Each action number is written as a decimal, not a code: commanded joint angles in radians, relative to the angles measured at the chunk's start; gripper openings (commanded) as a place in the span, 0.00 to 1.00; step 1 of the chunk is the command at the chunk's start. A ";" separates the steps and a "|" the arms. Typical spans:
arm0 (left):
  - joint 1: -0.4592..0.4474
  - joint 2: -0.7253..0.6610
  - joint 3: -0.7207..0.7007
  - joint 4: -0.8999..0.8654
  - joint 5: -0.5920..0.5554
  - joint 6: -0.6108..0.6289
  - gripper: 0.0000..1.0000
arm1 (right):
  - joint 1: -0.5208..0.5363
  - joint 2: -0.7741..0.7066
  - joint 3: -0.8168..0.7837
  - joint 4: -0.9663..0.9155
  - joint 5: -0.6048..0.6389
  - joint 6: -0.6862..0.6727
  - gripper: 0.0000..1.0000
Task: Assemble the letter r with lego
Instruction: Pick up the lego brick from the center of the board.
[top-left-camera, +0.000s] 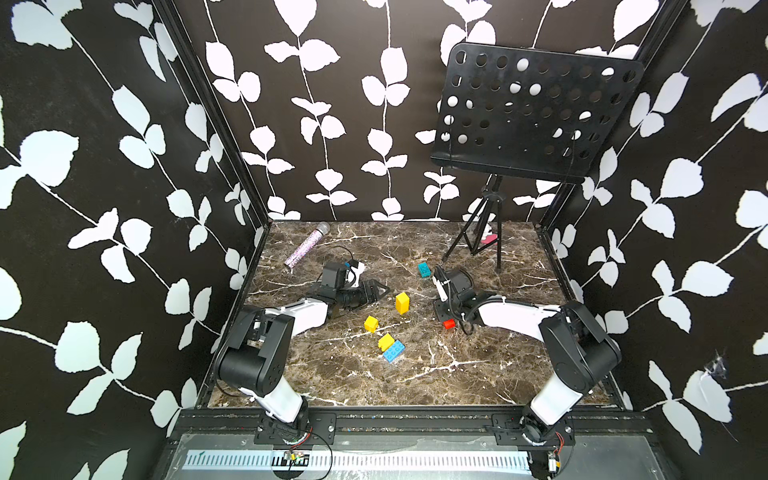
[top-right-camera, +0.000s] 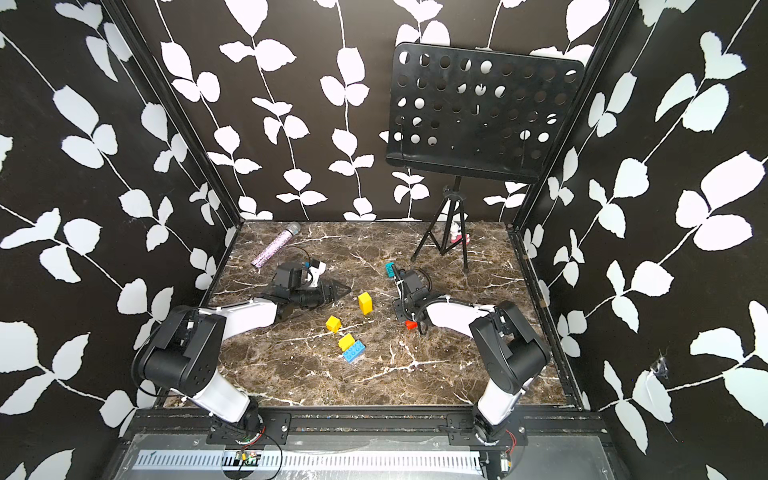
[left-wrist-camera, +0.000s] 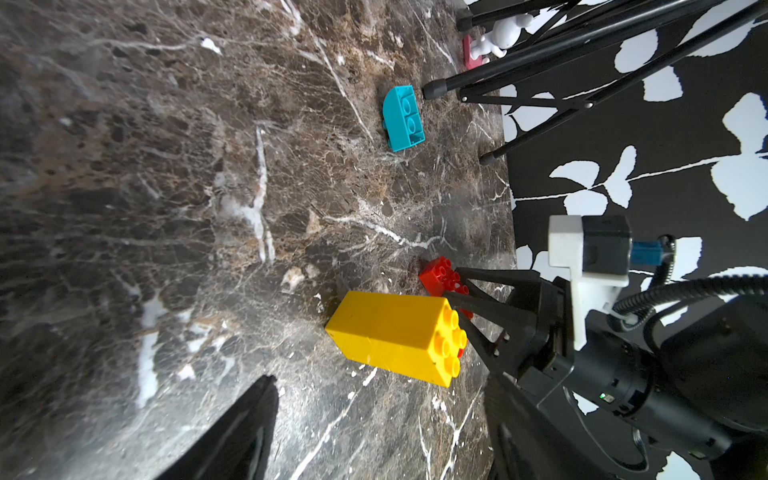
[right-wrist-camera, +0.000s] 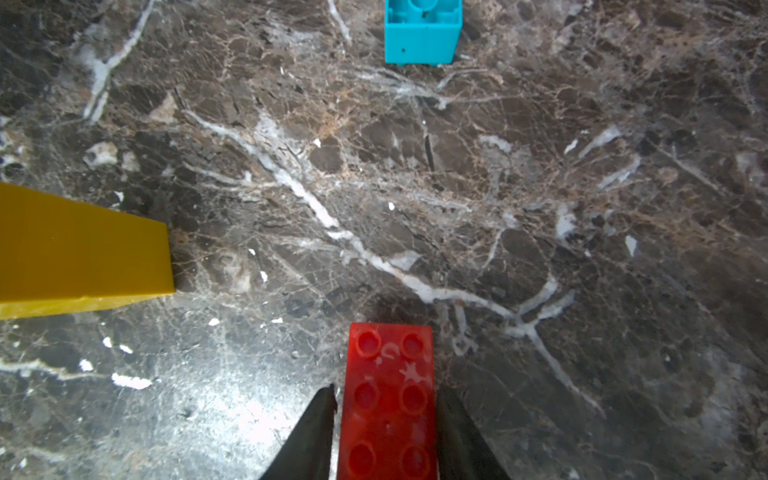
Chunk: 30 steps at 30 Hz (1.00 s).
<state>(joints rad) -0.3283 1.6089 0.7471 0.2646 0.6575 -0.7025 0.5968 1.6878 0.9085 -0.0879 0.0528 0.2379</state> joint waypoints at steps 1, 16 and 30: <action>0.005 0.002 0.004 0.014 0.015 0.010 0.80 | 0.004 0.008 0.008 -0.004 0.022 -0.003 0.37; 0.005 -0.003 0.009 0.008 0.018 0.012 0.80 | 0.003 -0.006 -0.003 -0.012 0.032 -0.003 0.36; 0.006 -0.019 0.036 -0.046 0.007 0.039 0.80 | 0.005 -0.218 -0.002 -0.055 -0.063 -0.008 0.25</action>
<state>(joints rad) -0.3283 1.6096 0.7547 0.2474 0.6643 -0.6922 0.5968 1.5673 0.9035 -0.1459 0.0227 0.2340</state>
